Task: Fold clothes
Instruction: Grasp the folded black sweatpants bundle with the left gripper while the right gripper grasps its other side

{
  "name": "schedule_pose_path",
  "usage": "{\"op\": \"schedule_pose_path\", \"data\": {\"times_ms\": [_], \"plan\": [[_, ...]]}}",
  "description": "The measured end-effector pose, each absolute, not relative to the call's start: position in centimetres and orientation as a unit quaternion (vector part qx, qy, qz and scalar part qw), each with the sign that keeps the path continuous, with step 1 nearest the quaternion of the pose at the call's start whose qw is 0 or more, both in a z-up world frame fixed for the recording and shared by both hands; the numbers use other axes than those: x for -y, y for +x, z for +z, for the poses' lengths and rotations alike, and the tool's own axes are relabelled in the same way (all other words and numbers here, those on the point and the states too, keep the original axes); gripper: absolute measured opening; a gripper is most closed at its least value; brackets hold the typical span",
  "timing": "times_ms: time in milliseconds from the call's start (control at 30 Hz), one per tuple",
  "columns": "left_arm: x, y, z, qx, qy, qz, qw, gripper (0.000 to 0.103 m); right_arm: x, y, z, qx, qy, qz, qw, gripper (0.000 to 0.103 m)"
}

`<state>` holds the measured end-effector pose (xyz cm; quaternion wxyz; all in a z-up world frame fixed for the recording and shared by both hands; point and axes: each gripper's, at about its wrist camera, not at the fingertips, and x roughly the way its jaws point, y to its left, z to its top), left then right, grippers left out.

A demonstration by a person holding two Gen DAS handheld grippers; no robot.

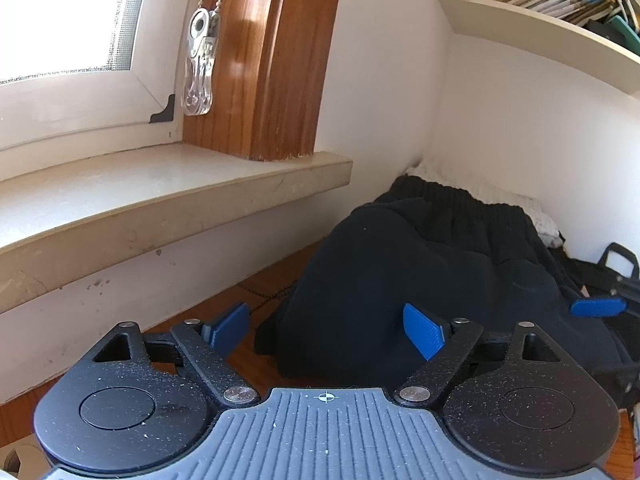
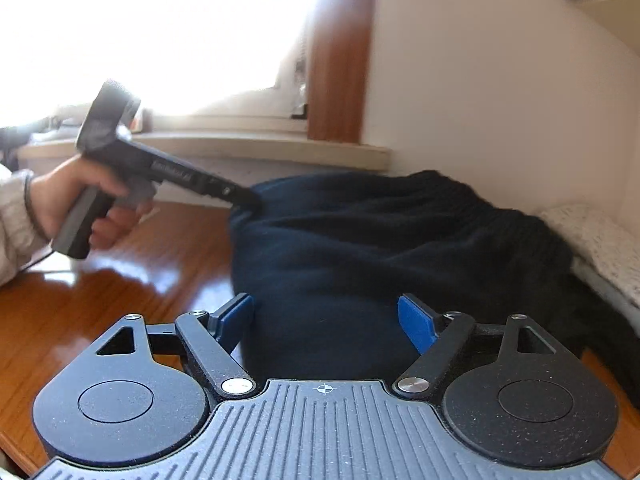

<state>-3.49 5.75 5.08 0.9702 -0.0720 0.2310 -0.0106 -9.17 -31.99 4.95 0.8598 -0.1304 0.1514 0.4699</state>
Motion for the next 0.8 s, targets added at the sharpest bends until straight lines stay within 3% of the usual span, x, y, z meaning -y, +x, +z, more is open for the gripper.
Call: {"op": "schedule_pose_path", "data": {"times_ms": [400, 667, 800], "plan": [[-4.8, -3.2, 4.9, -0.24, -0.05, -0.022, 0.969, 0.087, 31.6, -11.1, 3.9, -0.105, -0.268, 0.46, 0.84, 0.082], [-5.3, -3.4, 5.2, -0.231, -0.073, -0.038, 0.97, 0.087, 34.6, -9.9, 3.6, -0.126, -0.33, 0.448, 0.821, 0.064], [-4.9, -3.5, 5.6, -0.227, -0.081, -0.064, 0.969, 0.087, 38.1, -8.3, 3.6, -0.147, -0.336, 0.427, 0.826, 0.063]]}}
